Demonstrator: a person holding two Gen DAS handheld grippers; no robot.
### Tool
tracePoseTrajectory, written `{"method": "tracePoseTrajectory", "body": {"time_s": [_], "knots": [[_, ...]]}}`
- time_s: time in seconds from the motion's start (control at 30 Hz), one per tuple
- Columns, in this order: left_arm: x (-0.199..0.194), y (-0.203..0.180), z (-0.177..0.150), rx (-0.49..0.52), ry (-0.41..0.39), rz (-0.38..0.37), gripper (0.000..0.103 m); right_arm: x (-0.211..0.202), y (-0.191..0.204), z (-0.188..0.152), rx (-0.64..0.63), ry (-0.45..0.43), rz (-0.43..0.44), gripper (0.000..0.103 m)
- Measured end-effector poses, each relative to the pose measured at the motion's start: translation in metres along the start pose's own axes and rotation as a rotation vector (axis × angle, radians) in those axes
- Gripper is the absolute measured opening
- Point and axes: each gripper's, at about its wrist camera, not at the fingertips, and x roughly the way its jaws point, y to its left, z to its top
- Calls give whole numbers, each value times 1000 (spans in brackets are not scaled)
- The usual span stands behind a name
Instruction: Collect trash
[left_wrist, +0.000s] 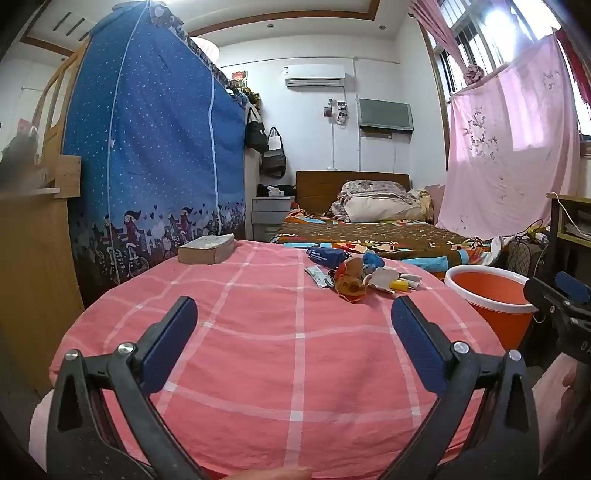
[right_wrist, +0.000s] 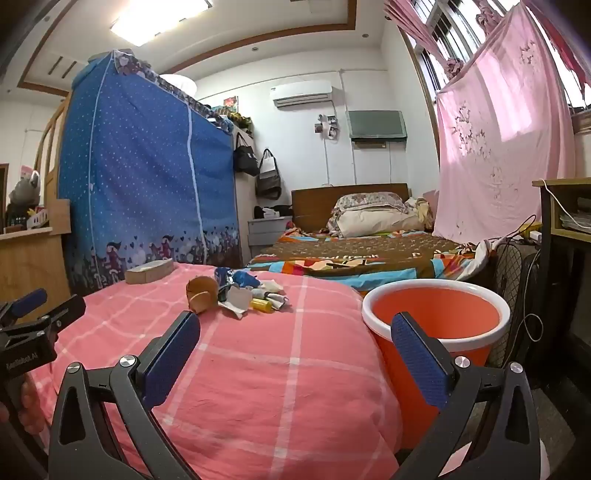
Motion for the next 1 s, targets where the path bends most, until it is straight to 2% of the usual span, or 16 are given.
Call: {"method": "tracePoseTrajectory", "body": {"time_s": [1.0], "knots": [[3, 4, -5, -1, 9, 2, 103, 3, 0, -2, -3, 19, 3, 103]]}}
